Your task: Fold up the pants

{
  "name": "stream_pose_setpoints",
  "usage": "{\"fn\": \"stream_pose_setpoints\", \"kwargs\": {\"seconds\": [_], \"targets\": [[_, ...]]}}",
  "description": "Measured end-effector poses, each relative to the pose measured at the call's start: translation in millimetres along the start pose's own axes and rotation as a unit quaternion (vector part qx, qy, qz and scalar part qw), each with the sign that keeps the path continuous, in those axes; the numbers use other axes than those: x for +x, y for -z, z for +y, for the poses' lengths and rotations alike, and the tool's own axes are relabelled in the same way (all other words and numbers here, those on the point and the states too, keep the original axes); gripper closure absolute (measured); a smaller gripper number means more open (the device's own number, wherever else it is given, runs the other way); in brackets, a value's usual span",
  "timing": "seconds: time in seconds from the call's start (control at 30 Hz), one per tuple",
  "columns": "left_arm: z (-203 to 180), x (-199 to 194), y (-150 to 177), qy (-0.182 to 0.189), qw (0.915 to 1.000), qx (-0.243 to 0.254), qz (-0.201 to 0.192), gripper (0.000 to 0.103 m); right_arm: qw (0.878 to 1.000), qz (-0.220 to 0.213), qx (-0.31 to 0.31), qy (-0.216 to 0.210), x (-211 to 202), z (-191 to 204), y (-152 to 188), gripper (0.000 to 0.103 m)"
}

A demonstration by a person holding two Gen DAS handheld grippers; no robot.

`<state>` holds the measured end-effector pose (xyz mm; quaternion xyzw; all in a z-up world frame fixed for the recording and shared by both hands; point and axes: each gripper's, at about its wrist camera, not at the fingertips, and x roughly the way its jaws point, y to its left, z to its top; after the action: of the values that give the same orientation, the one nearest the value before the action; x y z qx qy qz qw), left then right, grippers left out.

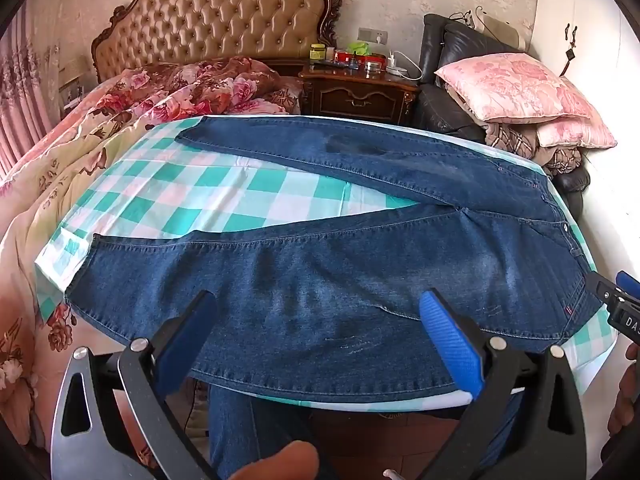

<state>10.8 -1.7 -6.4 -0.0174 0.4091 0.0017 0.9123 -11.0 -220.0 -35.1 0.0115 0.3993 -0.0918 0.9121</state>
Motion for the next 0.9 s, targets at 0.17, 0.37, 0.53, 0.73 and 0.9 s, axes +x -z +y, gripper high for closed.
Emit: {"fn": "stream_pose_setpoints", "kwargs": {"seconds": [0.17, 0.37, 0.53, 0.73, 0.9], "targets": [[1.2, -0.6, 0.5, 0.001, 1.0000, -0.001, 0.000, 0.002, 1.000, -0.005, -0.003, 0.003, 0.0, 0.6, 0.9, 0.015], [2.5, -0.4, 1.5, 0.001, 1.0000, -0.001, -0.001, 0.002, 1.000, -0.002, -0.001, 0.002, -0.1, 1.0, 0.4, 0.015], [2.7, -0.4, 1.5, 0.001, 1.0000, -0.001, -0.001, 0.002, 1.000, -0.002, 0.000, 0.001, 0.7, 0.9, 0.8, 0.015], [4.2, 0.0, 1.4, 0.002, 1.0000, -0.001, -0.001, 0.002, 1.000, -0.001, 0.000, 0.001, 0.8, 1.3, 0.2, 0.015], [5.0, 0.5, 1.2, 0.003, 1.0000, -0.001, -0.002, 0.002, 1.000, -0.001, -0.001, 0.001, 0.6, 2.3, -0.4, 0.015]]}}
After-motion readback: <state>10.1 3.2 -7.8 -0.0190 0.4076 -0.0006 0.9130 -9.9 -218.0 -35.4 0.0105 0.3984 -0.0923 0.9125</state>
